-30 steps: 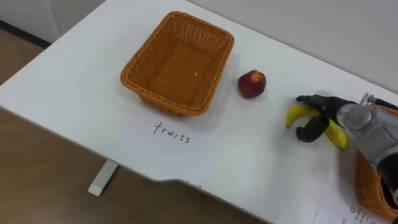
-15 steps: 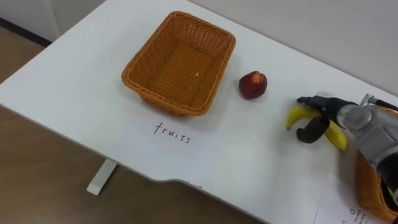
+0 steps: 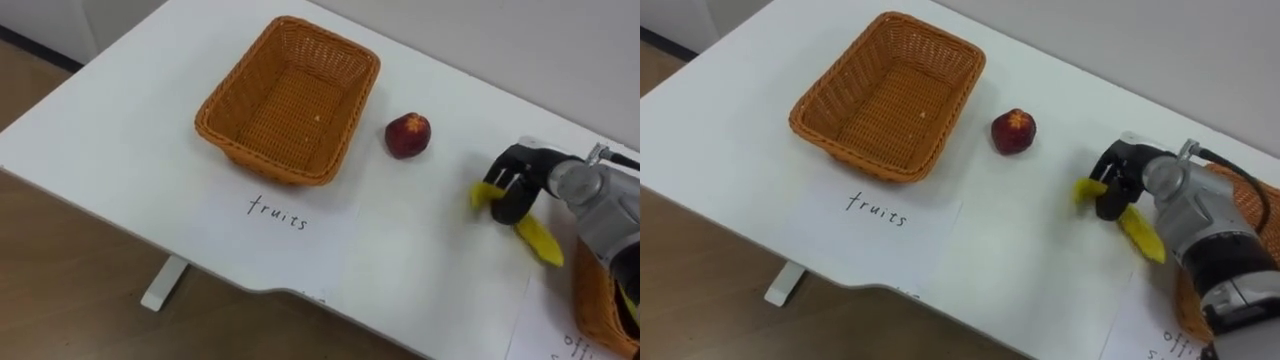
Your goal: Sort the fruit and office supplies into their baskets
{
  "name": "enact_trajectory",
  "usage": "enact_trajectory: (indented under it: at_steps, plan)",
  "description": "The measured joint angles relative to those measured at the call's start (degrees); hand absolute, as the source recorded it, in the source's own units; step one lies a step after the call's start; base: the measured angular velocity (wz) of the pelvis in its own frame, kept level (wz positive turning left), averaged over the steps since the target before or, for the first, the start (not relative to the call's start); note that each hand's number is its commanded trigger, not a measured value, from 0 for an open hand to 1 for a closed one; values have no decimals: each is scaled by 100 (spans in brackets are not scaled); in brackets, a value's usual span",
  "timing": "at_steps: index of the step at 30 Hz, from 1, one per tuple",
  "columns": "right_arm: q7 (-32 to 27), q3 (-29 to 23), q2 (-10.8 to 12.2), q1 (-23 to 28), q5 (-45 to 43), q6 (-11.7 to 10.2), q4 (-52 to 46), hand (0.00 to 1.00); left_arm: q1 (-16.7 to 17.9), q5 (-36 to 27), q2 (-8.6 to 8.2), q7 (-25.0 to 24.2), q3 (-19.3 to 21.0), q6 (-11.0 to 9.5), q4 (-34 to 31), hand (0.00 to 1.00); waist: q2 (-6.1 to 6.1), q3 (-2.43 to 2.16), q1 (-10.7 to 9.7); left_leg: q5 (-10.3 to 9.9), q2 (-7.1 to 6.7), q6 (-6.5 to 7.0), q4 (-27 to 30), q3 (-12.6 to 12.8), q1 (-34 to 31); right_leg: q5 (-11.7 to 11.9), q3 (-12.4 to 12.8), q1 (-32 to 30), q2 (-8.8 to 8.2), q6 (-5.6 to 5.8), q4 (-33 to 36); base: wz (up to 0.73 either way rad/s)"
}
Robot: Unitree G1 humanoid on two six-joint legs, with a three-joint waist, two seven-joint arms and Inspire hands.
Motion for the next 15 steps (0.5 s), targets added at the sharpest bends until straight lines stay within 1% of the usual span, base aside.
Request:
enact_trajectory:
  at_steps: [7,11,15]
  plan:
    - [83,-4,-2,-1,-11,0,-51,100,43,1,3,24,7,-16,-3,0,-19,-14,-10,0,1,1,-6,1,8,0,-17,-9,0,0,-3,0]
    - [80,-9,-2,-1,-12,0,-51,100,42,-1,3,37,6,-36,-4,0,-15,-13,-9,0,3,1,-1,13,12,0,-18,-9,-4,0,-9,0]
    - [90,-12,-2,5,-43,-4,-131,100,43,-3,3,71,8,-42,6,0,-33,-27,-7,0,4,1,-2,38,16,0,0,-13,-1,0,-21,-3]
